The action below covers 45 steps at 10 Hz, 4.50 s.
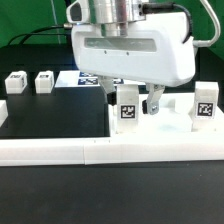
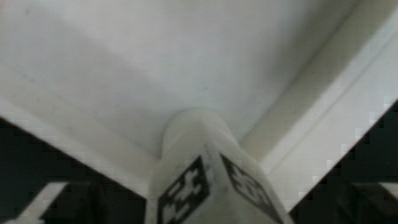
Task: Assemble square table
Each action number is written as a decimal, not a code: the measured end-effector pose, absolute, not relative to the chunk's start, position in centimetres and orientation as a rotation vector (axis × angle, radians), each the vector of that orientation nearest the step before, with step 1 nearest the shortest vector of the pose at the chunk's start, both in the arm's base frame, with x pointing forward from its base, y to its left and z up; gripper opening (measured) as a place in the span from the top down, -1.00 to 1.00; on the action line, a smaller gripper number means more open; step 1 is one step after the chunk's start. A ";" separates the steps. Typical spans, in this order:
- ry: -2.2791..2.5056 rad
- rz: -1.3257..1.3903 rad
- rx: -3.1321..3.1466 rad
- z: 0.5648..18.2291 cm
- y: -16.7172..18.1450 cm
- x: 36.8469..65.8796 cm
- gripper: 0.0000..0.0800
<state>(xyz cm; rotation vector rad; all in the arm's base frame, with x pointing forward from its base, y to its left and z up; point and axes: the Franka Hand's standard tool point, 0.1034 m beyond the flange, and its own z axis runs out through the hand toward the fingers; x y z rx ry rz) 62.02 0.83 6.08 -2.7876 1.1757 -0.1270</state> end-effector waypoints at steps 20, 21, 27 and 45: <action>2.418 -0.010 -1.727 6.0 0.5 62.3 0.28; 2.419 -0.011 -1.726 6.0 0.5 62.3 0.28; 2.416 -0.010 -1.734 5.9 0.6 62.3 -0.61; 1.526 -0.173 -2.526 9.3 1.6 60.7 -0.62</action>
Offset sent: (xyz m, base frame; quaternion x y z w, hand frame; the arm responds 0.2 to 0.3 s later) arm 0.0000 0.0000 0.0000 0.0000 0.0000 -0.1938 0.9810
